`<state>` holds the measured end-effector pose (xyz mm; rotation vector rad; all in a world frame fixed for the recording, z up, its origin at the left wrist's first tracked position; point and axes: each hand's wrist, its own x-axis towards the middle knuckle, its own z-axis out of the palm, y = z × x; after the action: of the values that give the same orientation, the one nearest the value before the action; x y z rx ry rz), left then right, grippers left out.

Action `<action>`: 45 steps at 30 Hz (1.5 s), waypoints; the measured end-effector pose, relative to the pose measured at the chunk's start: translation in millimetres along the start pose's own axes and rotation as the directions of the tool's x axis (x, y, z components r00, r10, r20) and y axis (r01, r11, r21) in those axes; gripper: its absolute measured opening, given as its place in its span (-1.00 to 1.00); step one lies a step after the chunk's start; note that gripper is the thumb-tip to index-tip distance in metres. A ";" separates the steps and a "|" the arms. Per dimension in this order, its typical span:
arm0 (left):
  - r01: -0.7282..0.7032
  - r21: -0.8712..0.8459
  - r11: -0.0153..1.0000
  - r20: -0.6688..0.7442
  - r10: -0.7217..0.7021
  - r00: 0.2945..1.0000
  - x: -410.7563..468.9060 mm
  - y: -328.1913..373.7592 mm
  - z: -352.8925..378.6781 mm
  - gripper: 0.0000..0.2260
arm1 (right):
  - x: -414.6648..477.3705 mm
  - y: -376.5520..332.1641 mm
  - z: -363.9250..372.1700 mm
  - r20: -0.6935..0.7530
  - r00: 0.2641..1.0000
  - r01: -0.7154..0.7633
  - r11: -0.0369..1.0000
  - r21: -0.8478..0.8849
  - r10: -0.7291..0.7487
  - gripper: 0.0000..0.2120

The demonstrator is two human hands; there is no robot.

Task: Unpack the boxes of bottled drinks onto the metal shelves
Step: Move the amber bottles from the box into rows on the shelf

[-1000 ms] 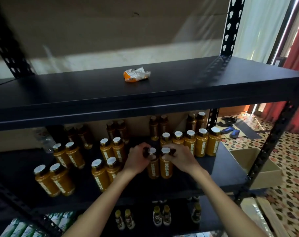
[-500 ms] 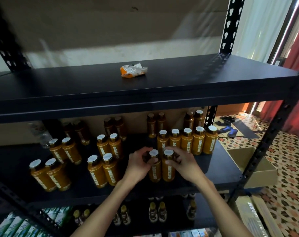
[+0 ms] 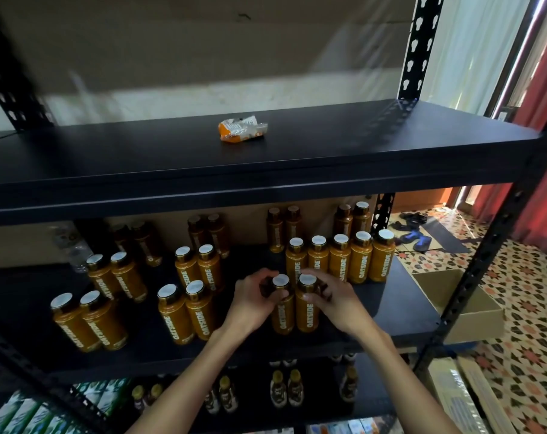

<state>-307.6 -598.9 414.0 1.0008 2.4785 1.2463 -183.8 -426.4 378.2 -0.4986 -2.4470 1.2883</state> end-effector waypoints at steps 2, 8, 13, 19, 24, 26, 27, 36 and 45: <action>0.001 -0.001 1.000 -0.002 -0.001 1.000 0.0 0.2 0.3 -0.59 | -0.8 -0.9 0.3 0.001 1.000 0.005 1.000 -0.001 -0.005 -0.54; 0.003 -0.008 1.000 -0.008 -0.003 1.000 -0.7 -0.7 1.1 -0.60 | -0.4 -1.4 -2.8 0.028 1.000 -0.001 1.000 -0.013 0.002 -0.53; -0.013 -0.024 1.000 0.004 0.013 1.000 -1.6 -2.4 3.1 -0.61 | -1.2 1.4 0.3 0.025 1.000 0.017 1.000 0.017 -0.018 -0.54; -0.024 -0.011 1.000 0.016 0.025 1.000 -0.8 -5.8 4.7 -0.60 | 1.7 3.9 -1.5 0.070 0.997 0.025 0.999 0.024 -0.027 -0.51; -0.067 0.015 0.998 -0.113 0.068 0.991 18.8 3.1 8.1 -0.65 | 8.4 -6.6 -18.6 -0.052 0.997 0.056 0.995 0.081 -0.052 -0.53; -0.089 0.054 0.995 -0.110 0.095 0.989 36.1 11.2 7.9 -0.75 | 21.2 -5.8 -28.4 -0.120 0.991 0.060 0.998 -0.016 -0.062 -0.57; -0.102 0.083 0.991 -0.084 0.109 0.990 50.2 14.7 7.8 -0.77 | 30.8 -5.6 -34.4 -0.145 0.987 0.064 0.994 -0.087 -0.076 -0.57; -0.106 0.180 0.978 0.249 0.059 0.967 110.8 26.1 15.2 -0.56 | 88.6 -13.8 -43.2 0.015 0.994 -0.096 0.916 -0.389 0.110 -0.36; -0.095 0.200 0.975 0.216 0.050 0.975 121.9 13.5 9.7 -0.64 | 98.6 -5.9 -28.0 -0.031 0.998 -0.059 0.963 -0.264 0.053 -0.45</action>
<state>-388.6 -508.3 433.3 1.2155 2.4616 0.8582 -259.5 -365.0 410.5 -0.6512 -2.6159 0.9720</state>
